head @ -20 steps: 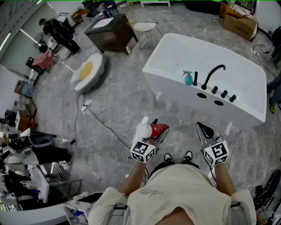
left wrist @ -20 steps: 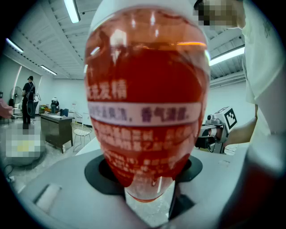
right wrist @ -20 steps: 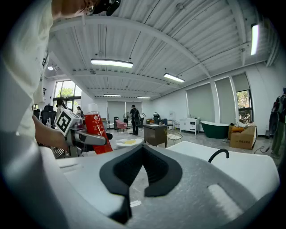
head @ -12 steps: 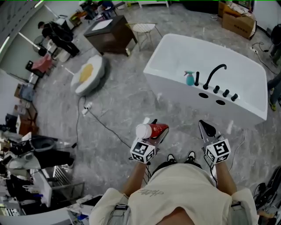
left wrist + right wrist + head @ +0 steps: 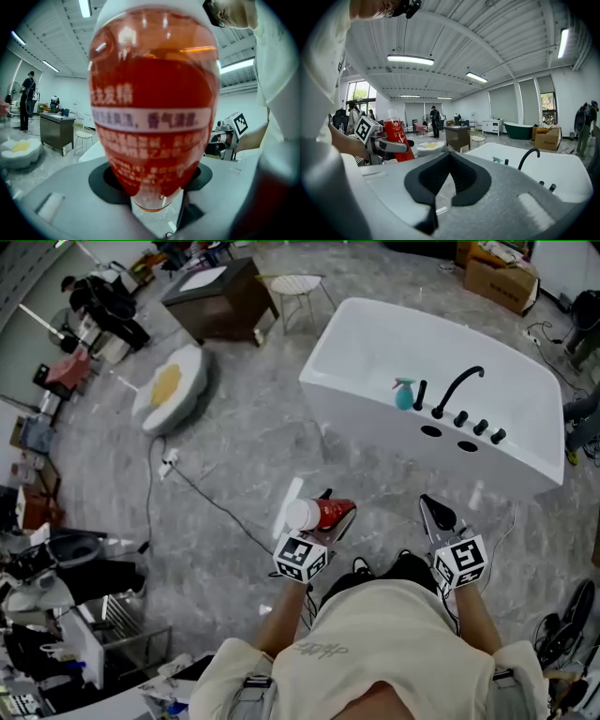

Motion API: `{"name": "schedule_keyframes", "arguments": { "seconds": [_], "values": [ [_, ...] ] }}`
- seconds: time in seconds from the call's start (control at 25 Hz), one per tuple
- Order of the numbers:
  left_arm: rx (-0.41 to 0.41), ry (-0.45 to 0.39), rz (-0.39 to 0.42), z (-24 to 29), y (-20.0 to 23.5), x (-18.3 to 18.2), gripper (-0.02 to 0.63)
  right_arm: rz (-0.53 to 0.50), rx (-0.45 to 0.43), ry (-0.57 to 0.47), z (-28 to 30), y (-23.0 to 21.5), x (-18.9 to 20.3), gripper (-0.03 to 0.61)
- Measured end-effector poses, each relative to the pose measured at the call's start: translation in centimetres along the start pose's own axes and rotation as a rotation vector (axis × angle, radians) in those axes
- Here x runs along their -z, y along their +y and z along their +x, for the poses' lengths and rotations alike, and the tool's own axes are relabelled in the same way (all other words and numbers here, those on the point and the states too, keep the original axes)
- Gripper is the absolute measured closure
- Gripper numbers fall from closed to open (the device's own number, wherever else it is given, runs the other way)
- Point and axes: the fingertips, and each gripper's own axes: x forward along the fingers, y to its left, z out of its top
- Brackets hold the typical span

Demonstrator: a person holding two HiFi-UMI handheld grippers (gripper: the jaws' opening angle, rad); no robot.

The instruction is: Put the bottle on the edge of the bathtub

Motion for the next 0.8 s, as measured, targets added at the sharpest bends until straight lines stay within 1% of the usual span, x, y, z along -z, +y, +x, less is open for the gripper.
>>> {"name": "schedule_keyframes", "arguments": {
  "seconds": [0.16, 0.24, 0.32, 0.4, 0.52, 0.64, 0.72, 0.8],
  "values": [
    [-0.001, 0.001, -0.046, -0.1, 1.0, 0.6, 0.315, -0.001, -0.010, 0.041, 0.5, 0.9, 0.8, 0.578],
    [-0.008, 0.004, -0.051, -0.1, 1.6, 0.5, 0.315, -0.016, -0.023, 0.055, 1.2, 1.0, 0.8, 0.578],
    [-0.014, 0.025, -0.046, 0.5, 2.4, 0.7, 0.316, -0.020, -0.031, 0.061, 2.2, 0.7, 0.8, 0.578],
    [-0.012, 0.049, -0.063, 1.4, 3.1, 1.3, 0.314, -0.009, -0.034, 0.067, 3.1, 0.0, 1.1, 0.578],
    [-0.020, 0.076, -0.081, 3.2, 4.2, 1.6, 0.314, 0.036, -0.032, 0.076, 4.8, -2.0, 2.2, 0.578],
    [-0.043, 0.082, -0.059, 5.5, 6.0, 0.5, 0.316, 0.091, -0.030, 0.071, 7.4, -4.8, 2.4, 0.577],
    [-0.040, 0.084, -0.054, 7.5, 7.2, -0.4, 0.316, 0.092, -0.031, 0.052, 9.6, -7.1, 1.5, 0.578],
    [-0.032, 0.091, -0.041, 9.6, 8.3, -1.3, 0.316, 0.071, -0.030, 0.033, 11.5, -9.4, 0.6, 0.577]
  ]
}}
